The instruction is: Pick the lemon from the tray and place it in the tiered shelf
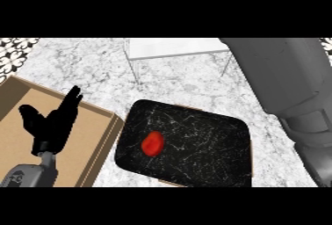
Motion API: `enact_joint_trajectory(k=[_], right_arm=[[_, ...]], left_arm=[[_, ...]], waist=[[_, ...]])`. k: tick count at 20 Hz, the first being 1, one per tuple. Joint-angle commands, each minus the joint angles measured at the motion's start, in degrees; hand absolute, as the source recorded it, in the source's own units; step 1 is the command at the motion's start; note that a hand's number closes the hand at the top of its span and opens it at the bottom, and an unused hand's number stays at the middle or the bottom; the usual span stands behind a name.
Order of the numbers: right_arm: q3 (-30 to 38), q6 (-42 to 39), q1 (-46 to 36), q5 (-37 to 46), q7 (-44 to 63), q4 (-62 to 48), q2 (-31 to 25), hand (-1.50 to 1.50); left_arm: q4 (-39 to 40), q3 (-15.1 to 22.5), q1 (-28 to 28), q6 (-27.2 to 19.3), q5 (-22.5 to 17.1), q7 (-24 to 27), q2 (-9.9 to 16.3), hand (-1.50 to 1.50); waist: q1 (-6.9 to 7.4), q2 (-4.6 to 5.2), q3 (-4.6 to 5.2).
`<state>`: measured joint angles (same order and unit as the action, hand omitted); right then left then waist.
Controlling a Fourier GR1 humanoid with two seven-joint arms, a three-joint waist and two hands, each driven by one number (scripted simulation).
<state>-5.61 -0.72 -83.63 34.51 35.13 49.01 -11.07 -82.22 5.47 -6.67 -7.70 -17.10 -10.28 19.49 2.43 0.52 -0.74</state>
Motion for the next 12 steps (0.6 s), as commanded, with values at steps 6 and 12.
enact_joint_trajectory(k=[6,12], right_arm=[[1.91,5.78,-1.86,2.41,-10.8,-13.8,-1.16,1.5],[4.24,6.7,-5.16,1.74,-15.16,-19.28,-1.79,1.5]], left_arm=[[4.79,0.86,2.44,1.15,-0.68,-3.33,-1.26,0.0],[3.29,1.64,2.91,0.96,0.06,-4.5,-1.63,0.0]], waist=[[0.66,0.9,0.85],[0.58,0.62,0.82]])
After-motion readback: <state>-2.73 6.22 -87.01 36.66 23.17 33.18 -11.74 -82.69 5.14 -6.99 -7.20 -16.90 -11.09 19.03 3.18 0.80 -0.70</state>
